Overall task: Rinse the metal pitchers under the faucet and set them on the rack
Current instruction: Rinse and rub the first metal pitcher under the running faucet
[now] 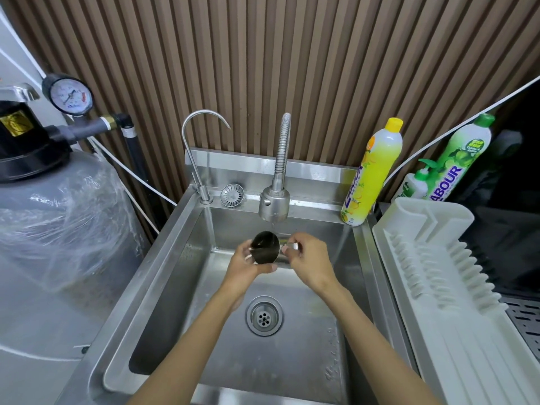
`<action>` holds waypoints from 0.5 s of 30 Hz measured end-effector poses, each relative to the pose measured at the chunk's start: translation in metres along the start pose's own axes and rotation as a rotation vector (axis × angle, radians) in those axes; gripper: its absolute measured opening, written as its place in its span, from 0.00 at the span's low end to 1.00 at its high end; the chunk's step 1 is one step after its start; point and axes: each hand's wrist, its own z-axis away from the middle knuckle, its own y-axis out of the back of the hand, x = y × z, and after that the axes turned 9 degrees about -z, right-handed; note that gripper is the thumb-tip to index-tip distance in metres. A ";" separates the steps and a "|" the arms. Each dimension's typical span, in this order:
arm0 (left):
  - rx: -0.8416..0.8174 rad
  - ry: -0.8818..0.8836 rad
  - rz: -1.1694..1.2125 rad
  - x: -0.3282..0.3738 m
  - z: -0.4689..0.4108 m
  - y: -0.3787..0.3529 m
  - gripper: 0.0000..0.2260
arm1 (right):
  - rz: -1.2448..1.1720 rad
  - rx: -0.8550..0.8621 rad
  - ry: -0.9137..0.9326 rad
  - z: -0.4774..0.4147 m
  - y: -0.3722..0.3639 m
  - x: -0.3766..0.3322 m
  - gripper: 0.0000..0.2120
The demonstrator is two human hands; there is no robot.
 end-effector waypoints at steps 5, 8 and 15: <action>-0.032 0.093 -0.243 -0.008 -0.009 0.008 0.23 | 0.313 -0.086 0.262 0.007 -0.008 -0.002 0.03; -0.056 0.141 -0.317 -0.013 -0.014 0.007 0.25 | 0.452 -0.145 0.329 0.013 -0.016 -0.002 0.06; -0.032 0.116 -0.392 -0.013 -0.027 0.010 0.28 | 0.599 -0.103 0.594 0.012 -0.009 -0.010 0.22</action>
